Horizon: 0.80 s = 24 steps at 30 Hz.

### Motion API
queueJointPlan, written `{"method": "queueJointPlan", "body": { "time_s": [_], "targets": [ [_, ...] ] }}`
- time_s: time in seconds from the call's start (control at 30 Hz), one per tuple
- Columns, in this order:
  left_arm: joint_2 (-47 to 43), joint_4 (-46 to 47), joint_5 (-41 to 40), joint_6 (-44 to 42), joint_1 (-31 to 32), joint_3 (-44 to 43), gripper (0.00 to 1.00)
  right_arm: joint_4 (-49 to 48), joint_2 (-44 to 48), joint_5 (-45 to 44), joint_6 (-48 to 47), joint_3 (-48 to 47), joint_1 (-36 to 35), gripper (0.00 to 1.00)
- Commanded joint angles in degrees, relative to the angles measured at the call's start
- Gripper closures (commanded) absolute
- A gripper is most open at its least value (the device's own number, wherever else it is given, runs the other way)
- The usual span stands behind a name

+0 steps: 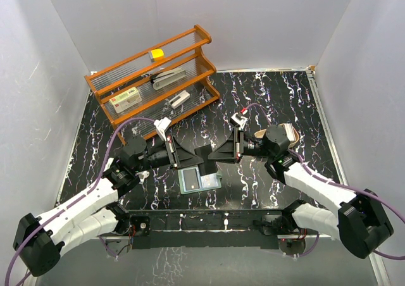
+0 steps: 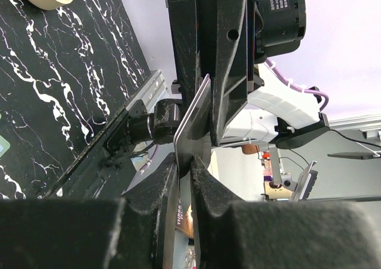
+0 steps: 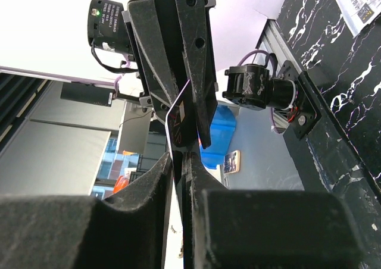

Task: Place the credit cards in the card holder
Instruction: Pick up the credit card from the storage box.

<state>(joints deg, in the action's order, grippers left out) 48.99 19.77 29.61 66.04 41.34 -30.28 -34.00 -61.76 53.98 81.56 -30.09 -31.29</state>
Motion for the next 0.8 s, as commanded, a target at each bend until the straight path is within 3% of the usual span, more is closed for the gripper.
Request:
{"method": "queueJointPlan", "body": {
  "time_s": [0.0, 0.27, 0.5, 0.6, 0.77],
  "targets": [
    [0.18, -6.22, -0.1, -1.86, -0.05, 0.78, 0.88, -6.8, 4.18, 1.33, 2.35, -1.47, -0.7, 0.91],
    [0.12, -4.74, 0.36, -0.51, -0.03, 1.27, 0.83, -5.29, 6.35, -0.23, 1.45, 0.4, -0.65, 0.88],
    [-0.76, 1.9, 0.47, 5.31, -0.07, 3.75, 0.52, -6.78, 7.54, -3.75, 1.33, 1.25, -0.7, 1.0],
    [-0.77, 8.57, 0.86, 8.94, -0.04, 5.46, 0.47, -6.01, 7.34, -6.18, 0.56, 0.96, -0.7, 1.0],
    [0.95, 7.45, 0.96, 8.0, -0.03, 5.78, 0.46, -7.2, 5.08, -9.44, -0.35, 0.63, -0.77, 1.0]
  ]
}}
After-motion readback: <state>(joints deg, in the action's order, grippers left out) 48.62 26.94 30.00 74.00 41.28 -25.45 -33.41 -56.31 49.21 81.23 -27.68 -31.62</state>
